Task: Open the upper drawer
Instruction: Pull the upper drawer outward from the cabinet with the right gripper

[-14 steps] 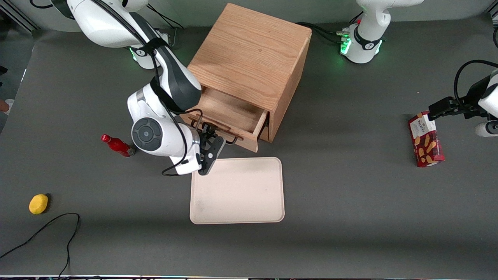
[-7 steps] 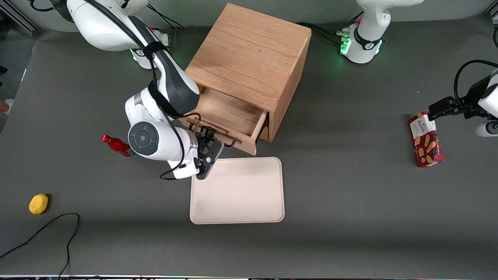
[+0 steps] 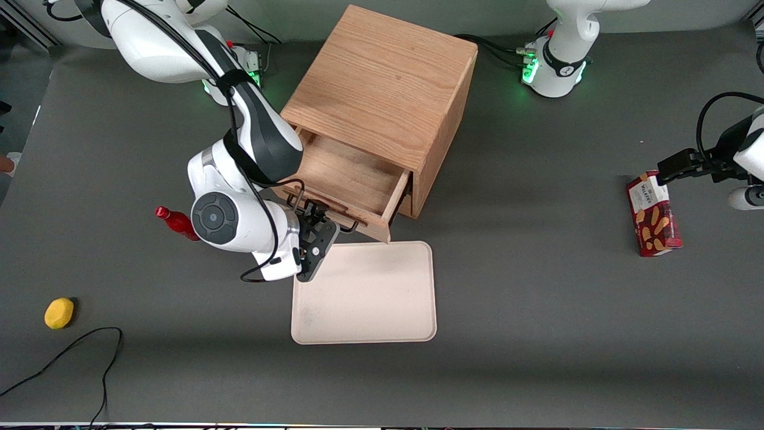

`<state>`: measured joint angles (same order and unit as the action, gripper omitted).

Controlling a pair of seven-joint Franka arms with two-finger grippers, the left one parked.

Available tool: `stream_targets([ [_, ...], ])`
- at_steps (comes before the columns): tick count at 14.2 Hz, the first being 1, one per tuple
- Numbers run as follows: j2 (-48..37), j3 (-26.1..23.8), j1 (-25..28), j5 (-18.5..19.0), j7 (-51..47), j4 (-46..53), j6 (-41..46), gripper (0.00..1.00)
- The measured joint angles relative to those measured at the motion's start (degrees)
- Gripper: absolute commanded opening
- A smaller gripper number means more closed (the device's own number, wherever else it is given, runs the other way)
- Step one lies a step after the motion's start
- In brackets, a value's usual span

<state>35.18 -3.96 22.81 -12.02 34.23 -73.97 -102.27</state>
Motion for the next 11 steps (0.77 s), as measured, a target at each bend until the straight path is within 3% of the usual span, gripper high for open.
stream_targets([
  [11, 2.3, 0.0, -2.4, 0.1, 1.0, 4.2, 0.0, 1.0],
])
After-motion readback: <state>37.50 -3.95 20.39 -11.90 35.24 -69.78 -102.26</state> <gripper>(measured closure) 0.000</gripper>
